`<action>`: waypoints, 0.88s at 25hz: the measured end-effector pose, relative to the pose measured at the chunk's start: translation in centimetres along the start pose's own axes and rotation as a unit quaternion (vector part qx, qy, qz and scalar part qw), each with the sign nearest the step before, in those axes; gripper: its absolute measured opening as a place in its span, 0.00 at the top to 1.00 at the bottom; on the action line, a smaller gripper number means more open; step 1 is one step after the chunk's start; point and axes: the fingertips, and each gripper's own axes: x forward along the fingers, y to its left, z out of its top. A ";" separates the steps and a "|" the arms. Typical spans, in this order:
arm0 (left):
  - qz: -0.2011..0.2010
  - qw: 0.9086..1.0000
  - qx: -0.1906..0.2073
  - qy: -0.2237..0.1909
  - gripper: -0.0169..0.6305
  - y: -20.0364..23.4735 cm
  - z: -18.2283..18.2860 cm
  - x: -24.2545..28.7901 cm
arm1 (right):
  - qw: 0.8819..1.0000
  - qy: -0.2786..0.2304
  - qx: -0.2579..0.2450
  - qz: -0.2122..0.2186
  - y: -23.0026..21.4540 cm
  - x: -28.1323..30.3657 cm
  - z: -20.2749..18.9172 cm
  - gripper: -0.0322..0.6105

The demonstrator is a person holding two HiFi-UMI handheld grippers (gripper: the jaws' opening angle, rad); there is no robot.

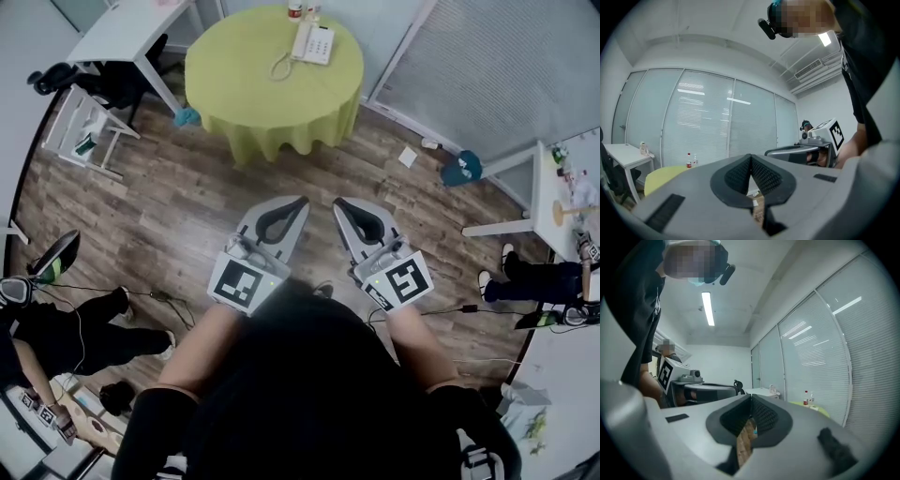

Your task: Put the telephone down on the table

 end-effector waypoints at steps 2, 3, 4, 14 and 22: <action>-0.002 1.000 -0.004 0.001 0.95 0.9 0.0 -0.2 | 1.000 0.000 0.000 -0.003 0.1 0.8 0.1 0.92; -0.003 1.000 -0.005 0.001 0.95 1.3 0.0 -0.3 | 1.000 0.001 0.000 -0.004 0.1 1.2 0.2 0.92; -0.004 1.000 -0.005 0.000 0.95 1.7 0.1 -0.3 | 1.000 0.001 0.000 -0.006 0.1 1.6 0.2 0.92; -0.023 1.000 -0.008 -0.002 0.95 6.0 -0.4 -1.6 | 1.000 0.005 0.001 -0.024 1.0 6.0 0.2 0.92; -0.027 0.999 -0.017 -0.003 0.95 9.7 -1.0 -3.0 | 1.000 0.005 0.002 -0.021 2.2 9.7 0.1 0.92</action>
